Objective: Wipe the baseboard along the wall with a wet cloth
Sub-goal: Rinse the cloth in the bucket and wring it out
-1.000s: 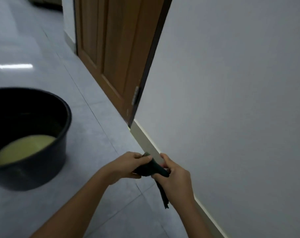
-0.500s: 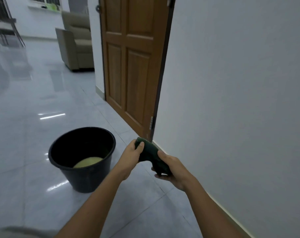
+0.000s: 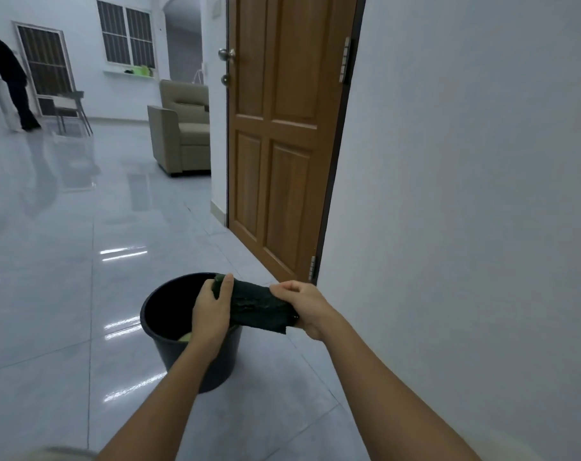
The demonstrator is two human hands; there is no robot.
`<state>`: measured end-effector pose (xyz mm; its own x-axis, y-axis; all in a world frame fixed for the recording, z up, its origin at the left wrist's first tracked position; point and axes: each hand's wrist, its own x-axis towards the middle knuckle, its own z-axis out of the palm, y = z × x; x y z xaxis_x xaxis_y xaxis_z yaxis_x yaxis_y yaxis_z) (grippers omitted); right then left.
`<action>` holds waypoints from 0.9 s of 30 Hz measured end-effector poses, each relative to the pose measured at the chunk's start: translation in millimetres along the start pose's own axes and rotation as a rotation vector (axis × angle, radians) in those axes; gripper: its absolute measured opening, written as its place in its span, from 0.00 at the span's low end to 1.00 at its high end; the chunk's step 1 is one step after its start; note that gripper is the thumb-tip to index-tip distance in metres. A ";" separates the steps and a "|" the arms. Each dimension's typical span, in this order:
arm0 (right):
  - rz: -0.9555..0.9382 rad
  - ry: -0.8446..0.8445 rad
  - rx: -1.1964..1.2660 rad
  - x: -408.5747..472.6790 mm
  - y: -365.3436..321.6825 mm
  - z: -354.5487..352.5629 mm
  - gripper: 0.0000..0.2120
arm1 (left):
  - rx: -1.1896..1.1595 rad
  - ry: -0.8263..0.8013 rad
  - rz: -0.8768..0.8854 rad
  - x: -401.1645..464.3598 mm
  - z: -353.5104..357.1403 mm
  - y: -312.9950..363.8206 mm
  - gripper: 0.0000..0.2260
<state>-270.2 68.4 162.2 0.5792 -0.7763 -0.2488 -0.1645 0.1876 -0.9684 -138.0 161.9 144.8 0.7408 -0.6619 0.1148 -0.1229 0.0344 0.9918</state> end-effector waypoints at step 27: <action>-0.060 0.394 -0.237 209.5 84.1 18.2 0.10 | -0.032 -0.110 -0.352 154.9 24.0 -128.3 0.06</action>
<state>-148.2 -67.4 28.4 0.2535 -0.9596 -0.1220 -0.3445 0.0283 -0.9384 -23.4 37.0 33.9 0.6588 -0.7135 -0.2384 0.1483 -0.1875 0.9710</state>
